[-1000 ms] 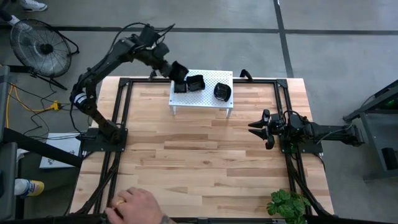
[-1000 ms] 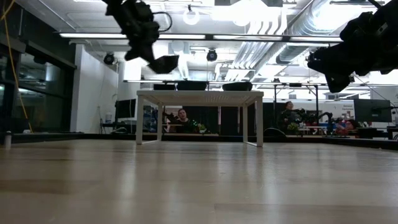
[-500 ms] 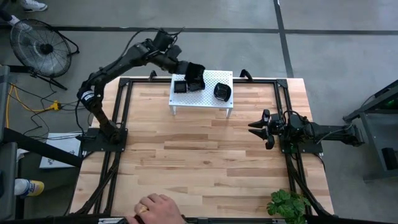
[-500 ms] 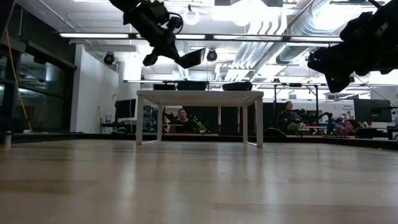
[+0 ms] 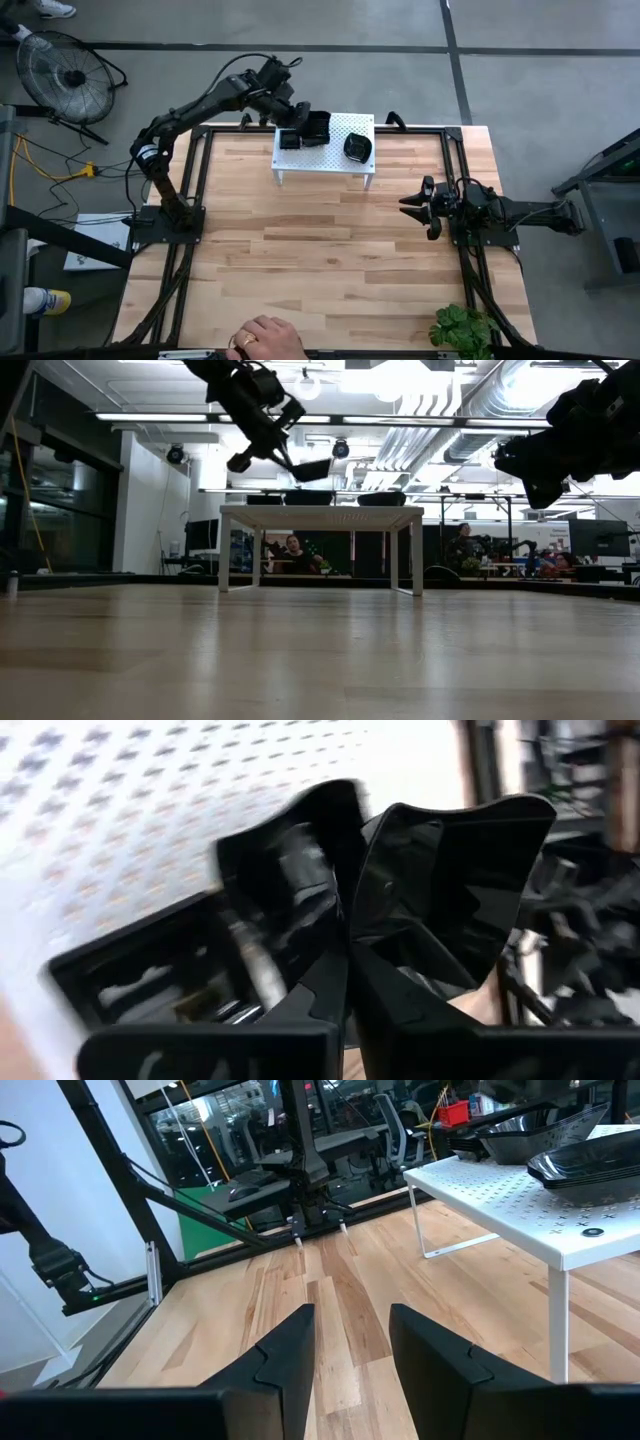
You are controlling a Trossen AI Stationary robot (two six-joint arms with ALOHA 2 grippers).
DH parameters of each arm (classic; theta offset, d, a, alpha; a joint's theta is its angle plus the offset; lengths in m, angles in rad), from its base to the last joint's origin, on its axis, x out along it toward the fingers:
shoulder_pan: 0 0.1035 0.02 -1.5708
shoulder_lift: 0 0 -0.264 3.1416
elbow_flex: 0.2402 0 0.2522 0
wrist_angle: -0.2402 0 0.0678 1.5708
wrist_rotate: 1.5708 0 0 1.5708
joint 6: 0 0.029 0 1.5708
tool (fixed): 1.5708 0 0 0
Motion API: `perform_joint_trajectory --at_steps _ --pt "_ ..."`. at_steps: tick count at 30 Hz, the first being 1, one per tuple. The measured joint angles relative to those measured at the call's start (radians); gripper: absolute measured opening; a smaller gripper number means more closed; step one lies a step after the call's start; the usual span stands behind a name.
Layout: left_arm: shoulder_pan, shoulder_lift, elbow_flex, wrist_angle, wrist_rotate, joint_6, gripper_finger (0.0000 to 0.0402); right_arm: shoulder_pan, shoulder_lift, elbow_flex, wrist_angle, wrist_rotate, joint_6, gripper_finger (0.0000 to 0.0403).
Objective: Pick & Place Mini shaped plates
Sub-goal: Stack the distorted square plate on top of the other distorted square plates on the shelf
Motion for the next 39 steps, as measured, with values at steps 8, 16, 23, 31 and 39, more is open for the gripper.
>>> perform_joint_trajectory --at_steps 8,16,23,31,39 --pt "0.000 0.000 0.000 -0.057 -0.060 -0.056 0.0016 0.000 0.000 0.000 0.000 0.000 0.000 0.0126" --pt "-0.001 0.001 0.000 -0.033 -0.058 -0.097 0.0016 0.000 0.000 0.000 0.000 0.000 0.000 0.0126" --pt "-0.014 0.030 0.000 -0.011 -0.036 -0.159 0.0017 0.000 0.000 0.000 0.000 0.000 0.000 0.0126" --pt "-0.020 0.035 0.000 -0.003 -0.035 -0.176 0.0017 0.000 0.000 0.000 0.000 0.000 0.000 0.0126" --pt "-0.020 0.035 0.000 -0.006 -0.087 -0.176 0.0017 0.000 0.000 0.000 0.000 0.000 0.000 0.0126"
